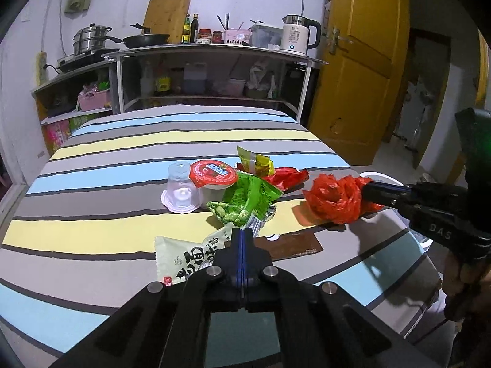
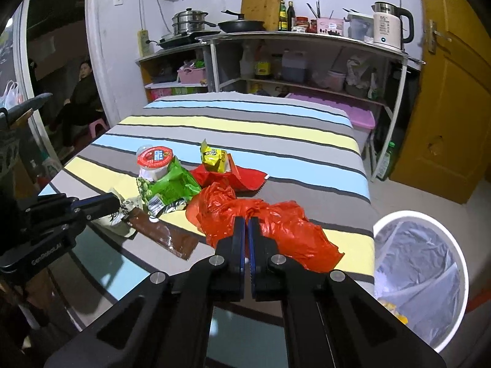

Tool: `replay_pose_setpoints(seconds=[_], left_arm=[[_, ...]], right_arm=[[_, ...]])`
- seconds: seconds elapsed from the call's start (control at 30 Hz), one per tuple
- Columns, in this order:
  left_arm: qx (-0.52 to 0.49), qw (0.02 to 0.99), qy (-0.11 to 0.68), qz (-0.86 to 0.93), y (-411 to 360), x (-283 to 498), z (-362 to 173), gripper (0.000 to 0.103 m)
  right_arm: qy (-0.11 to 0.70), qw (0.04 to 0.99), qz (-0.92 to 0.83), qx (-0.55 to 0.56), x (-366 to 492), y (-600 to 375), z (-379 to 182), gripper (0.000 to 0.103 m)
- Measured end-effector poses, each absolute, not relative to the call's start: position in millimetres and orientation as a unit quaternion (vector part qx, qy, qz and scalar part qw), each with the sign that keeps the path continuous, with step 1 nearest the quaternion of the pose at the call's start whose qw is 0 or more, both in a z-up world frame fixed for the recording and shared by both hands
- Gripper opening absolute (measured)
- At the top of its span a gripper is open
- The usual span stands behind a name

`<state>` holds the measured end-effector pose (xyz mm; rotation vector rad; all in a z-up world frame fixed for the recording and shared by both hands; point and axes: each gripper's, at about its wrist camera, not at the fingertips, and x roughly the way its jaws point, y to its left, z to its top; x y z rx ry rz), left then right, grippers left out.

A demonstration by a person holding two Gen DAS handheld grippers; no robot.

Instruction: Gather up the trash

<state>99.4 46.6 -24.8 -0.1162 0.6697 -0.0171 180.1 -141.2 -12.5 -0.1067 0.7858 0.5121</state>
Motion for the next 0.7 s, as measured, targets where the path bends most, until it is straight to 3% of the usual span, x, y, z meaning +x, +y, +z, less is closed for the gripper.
replay_pose_setpoints(seconds=[0.3,0.33,0.4,0.5,0.7], left_arm=[[-0.089,0.938,0.334,0.001,66.4,100.8,-26.9,0.002],[-0.091,0.938,0.336,0.001,68.4,101.9,-27.7,0.004],[-0.090,0.936,0.340,-0.005,71.2,105.4,-29.7,0.022],[-0.096,0.933,0.346,-0.016,71.8,113.4,-32.7,0.040],[-0.097,0.930,0.353,-0.019,68.7,134.5,-34.8,0.041]], right_arm=[[0.369,0.897,0.240,-0.035,172.1,-155.8,-3.6,0.002],[0.369,0.897,0.240,-0.034,171.4,-156.7,-4.0,0.002],[0.372,0.896,0.240,-0.034,171.6,-157.2,-6.1,0.002],[0.375,0.895,0.239,-0.032,172.5,-157.7,-8.3,0.002],[0.377,0.895,0.238,-0.030,174.1,-161.2,-9.3,0.002]])
